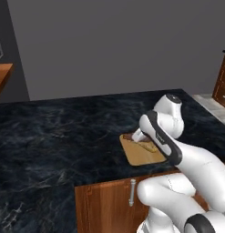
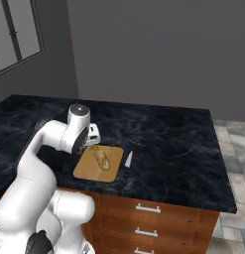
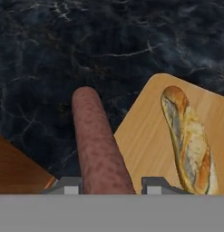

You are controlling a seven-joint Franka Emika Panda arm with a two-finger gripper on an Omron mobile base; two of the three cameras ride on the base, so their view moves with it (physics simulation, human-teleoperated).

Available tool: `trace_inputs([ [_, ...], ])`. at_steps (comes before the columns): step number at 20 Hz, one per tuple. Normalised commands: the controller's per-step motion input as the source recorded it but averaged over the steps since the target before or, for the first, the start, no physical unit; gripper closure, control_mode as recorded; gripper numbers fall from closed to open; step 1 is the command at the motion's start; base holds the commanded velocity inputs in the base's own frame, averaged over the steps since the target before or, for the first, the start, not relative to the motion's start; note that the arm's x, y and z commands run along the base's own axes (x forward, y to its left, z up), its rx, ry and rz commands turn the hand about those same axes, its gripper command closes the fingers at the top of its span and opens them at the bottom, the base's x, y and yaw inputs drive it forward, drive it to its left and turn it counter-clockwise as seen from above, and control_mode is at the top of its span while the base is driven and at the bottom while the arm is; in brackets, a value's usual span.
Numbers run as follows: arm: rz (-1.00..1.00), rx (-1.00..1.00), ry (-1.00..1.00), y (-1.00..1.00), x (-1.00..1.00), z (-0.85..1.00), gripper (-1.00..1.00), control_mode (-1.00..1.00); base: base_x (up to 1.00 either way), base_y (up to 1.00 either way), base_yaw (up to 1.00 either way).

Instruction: Retrieve the sausage and cheese from the fridge and place them on the cutting board on the counter.

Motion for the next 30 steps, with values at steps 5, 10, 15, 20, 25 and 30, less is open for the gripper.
trace_inputs([
  [5,-0.11,0.00,0.00,0.33,0.03,-0.74,1.00,-1.00,0.00,0.00,0.00],
  [10,-0.25,0.00,-0.02,-0.01,0.21,-0.57,1.00,-1.00,0.00,0.00,0.00],
  [15,-0.29,0.00,0.00,-0.18,0.30,-0.49,1.00,-1.00,0.00,0.00,0.00],
  [20,-0.18,0.00,0.00,-0.20,0.45,-0.40,1.00,-1.00,0.00,0.00,0.00],
  [25,-0.05,0.00,0.00,-0.09,0.14,-0.53,1.00,-1.00,0.00,0.00,0.00],
  [30,0.00,0.00,0.00,-0.01,0.15,-0.36,1.00,-1.00,0.00,0.00,0.00],
])
